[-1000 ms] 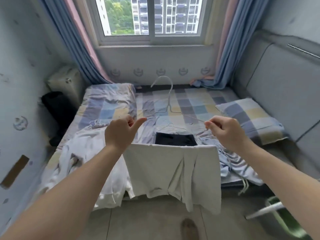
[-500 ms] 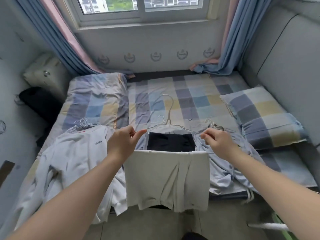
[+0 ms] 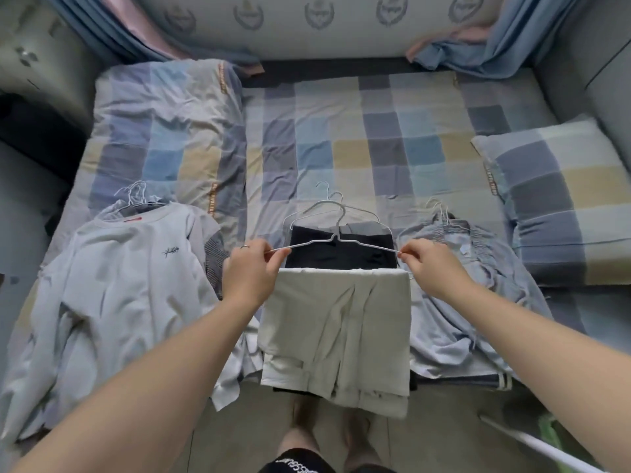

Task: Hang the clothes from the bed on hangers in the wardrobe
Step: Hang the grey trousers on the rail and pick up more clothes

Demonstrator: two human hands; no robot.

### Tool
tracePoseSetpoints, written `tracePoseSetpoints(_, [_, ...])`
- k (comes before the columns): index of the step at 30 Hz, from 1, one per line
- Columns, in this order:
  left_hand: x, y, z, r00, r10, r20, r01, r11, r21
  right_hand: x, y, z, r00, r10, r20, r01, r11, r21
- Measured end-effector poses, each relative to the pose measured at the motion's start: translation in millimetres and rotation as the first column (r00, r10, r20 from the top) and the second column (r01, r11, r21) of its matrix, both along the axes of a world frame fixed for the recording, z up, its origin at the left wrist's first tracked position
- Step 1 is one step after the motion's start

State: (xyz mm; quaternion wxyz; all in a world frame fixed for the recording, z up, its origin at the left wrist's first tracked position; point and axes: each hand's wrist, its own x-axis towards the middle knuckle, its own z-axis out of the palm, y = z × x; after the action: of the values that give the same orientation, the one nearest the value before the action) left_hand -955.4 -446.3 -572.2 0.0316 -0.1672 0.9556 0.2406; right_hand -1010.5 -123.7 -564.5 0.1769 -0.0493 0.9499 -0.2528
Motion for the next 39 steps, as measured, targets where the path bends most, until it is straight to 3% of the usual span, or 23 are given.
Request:
tracePoseSetpoints(7, [-53.4,-2.1,-107.3,0.992,-0.021,0.12,0.025,0.999,-0.025,-59.4,-21.3,-89.6,0.996,-0.05,0.072,0.038,0.985,0.169])
tracePoseSetpoints(12, [-116.6,-4.1,-167.2,0.992,0.021,0.122,-0.022,1.0,0.007,-107.8,-37.2,-155.8,0.987,-0.133,0.086,0.121,0.985,0.127])
tracePoseSetpoints(17, [-179.1,1.1,-213.2,0.991,0.031,0.128,-0.041,0.997,0.071,-138.9,-49.1,-206.7,0.986,-0.093,0.136,0.077,0.99,0.119])
tracePoseSetpoints(21, [-179.8,6.5,-229.1,0.968,-0.043,0.246,0.024,0.997,0.08,-127.1,-59.5,-213.3,0.966,-0.134,0.22,0.113,0.988,0.108])
tracePoseSetpoints(28, [-92.6,29.5,-164.4,0.901,-0.25,0.355,0.185,0.961,0.206,-40.9,-58.2,-146.0,0.939,-0.199,0.282,0.207,0.978,0.0])
tracePoseSetpoints(39, [-27.4,87.7,-2.5,0.796,-0.566,0.215,0.518,0.82,0.241,68.8,-53.1,12.0,0.903,-0.406,0.136,0.403,0.914,0.052])
